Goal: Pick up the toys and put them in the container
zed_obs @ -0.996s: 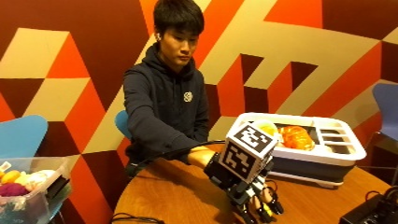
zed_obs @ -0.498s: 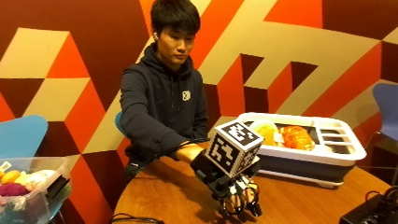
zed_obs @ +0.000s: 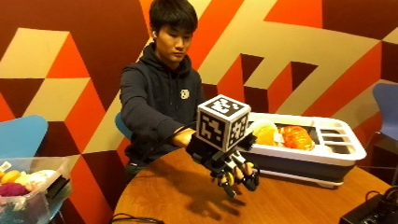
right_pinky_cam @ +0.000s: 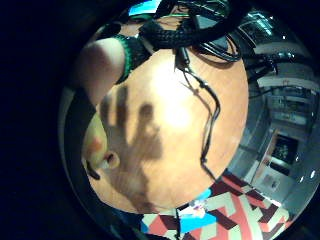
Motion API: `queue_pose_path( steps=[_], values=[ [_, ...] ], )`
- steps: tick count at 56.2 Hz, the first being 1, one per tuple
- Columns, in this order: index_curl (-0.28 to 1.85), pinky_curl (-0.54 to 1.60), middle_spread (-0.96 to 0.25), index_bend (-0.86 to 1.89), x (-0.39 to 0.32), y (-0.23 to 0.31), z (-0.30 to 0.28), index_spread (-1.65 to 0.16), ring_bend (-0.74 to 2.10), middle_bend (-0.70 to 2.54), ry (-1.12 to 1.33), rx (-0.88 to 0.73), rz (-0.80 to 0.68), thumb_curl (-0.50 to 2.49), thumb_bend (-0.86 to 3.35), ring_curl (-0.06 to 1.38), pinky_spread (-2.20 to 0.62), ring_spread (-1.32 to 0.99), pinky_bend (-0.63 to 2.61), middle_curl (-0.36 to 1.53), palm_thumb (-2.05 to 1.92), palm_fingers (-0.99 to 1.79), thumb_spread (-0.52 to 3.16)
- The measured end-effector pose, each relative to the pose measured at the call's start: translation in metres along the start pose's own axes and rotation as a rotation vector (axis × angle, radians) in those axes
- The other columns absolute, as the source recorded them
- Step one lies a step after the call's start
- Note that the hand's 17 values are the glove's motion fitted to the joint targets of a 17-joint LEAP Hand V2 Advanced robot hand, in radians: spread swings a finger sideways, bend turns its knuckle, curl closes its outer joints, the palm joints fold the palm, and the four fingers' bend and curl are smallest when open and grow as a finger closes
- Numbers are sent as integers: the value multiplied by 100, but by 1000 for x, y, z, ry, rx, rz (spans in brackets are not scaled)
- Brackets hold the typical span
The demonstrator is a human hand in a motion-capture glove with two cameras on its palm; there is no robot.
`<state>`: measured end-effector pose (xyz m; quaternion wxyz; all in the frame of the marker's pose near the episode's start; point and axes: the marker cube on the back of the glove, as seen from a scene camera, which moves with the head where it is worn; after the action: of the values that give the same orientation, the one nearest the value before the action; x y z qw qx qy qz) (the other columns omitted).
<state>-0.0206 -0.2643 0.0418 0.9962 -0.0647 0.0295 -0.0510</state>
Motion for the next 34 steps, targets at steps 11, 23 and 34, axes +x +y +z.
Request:
queue_pose_path(
  steps=[11, 23, 34],
  values=[
    [68, 30, -22, 99, -16, 15, -43, -16, 17, 64, -123, 74, -32, 65, 19, 21, 1, -20, 67, 45, 81, 22, 128],
    [68, 30, -23, 93, -66, 27, -77, -15, 19, 69, -257, 188, -138, 67, 16, 21, 3, -17, 67, 48, 82, 22, 123],
    [69, 30, -24, 91, -133, 24, -99, -15, 20, 71, -339, 297, -240, 69, 14, 22, 3, -17, 66, 50, 83, 23, 120]
  ],
)
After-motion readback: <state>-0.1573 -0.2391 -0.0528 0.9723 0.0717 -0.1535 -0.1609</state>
